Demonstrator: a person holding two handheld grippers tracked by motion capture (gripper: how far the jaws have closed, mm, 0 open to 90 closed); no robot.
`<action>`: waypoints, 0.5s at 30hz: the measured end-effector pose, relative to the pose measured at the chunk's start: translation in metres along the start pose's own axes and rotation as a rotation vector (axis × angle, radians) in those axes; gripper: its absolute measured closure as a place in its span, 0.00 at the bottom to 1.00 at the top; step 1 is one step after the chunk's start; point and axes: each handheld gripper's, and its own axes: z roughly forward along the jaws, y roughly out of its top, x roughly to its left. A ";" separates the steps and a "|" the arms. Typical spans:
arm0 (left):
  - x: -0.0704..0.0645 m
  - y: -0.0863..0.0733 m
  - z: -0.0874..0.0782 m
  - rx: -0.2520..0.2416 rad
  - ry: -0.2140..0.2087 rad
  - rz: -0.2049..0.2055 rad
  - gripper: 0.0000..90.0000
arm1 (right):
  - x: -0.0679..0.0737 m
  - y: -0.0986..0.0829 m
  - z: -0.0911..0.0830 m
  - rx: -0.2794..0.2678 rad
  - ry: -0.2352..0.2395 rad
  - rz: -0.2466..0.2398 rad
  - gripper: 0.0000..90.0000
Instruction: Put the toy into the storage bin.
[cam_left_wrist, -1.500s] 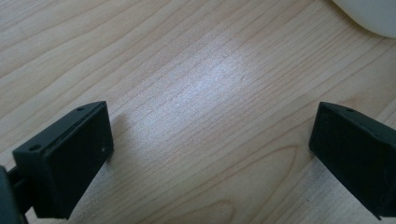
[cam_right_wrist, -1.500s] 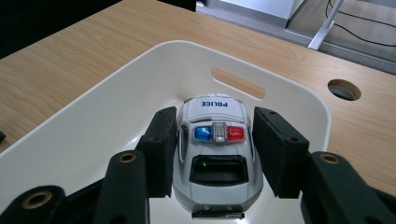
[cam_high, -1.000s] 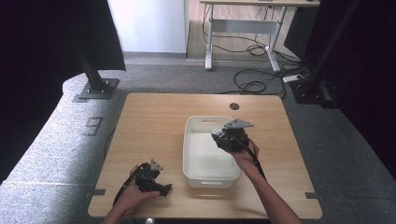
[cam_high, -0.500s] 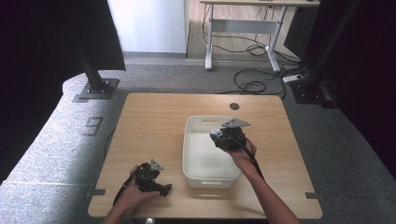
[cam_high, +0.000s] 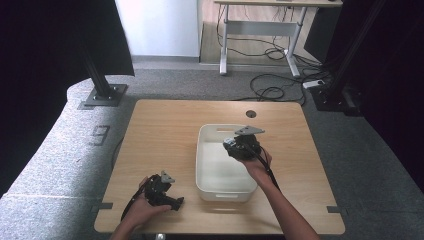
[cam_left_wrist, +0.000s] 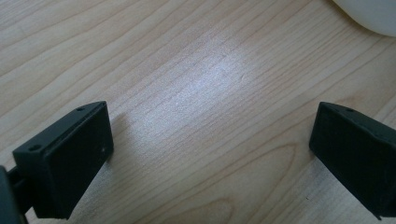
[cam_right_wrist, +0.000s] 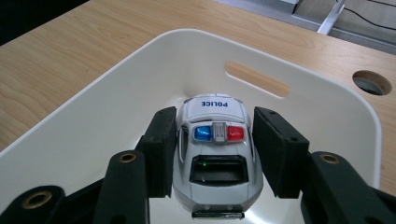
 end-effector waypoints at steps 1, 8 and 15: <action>0.000 0.000 0.000 0.000 0.000 0.000 0.00 | 0.001 0.000 0.001 0.002 -0.002 -0.002 0.57; 0.000 0.000 0.000 -0.001 -0.001 0.001 0.00 | 0.004 0.005 0.006 0.010 0.005 -0.006 0.57; 0.000 0.000 0.000 -0.001 -0.001 0.001 0.00 | 0.008 0.006 0.013 0.021 0.008 -0.009 0.57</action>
